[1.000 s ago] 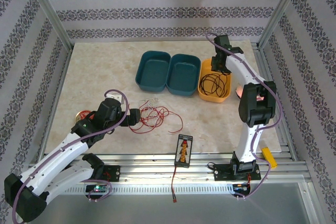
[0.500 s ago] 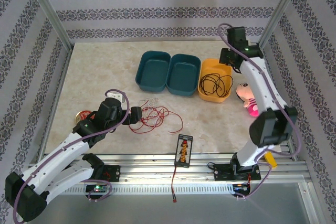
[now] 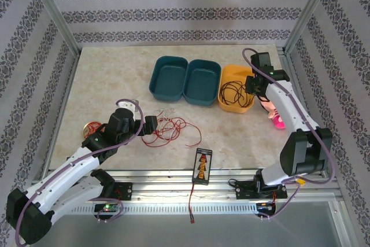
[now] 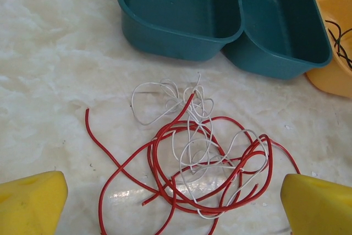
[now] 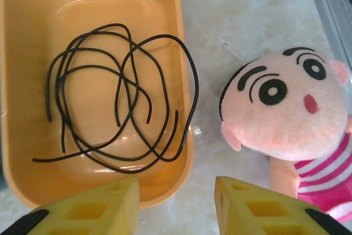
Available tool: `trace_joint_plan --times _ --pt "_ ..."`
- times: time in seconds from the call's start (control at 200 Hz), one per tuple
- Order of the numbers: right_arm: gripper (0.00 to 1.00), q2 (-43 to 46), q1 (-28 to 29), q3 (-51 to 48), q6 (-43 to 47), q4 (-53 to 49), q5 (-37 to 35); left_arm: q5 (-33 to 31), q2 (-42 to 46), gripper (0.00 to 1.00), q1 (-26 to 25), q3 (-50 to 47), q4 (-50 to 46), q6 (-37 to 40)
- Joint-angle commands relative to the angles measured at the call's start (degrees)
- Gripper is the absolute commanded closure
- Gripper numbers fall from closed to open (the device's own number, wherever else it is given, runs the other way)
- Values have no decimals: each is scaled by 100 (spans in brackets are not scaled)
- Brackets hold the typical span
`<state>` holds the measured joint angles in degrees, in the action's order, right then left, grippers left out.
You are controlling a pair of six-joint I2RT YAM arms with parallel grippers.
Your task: Untangle the cables
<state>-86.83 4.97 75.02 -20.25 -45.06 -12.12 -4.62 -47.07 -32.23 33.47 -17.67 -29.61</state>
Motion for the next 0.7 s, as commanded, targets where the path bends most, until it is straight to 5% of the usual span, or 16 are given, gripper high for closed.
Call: trace_joint_plan --times 0.0,0.695 --pt "61 -184 -124 86 -28 226 -62 -70 -34 1 23 -75 251 27" --pt "73 -1682 -725 507 -95 576 582 -162 -228 1 23 -165 291 -177"
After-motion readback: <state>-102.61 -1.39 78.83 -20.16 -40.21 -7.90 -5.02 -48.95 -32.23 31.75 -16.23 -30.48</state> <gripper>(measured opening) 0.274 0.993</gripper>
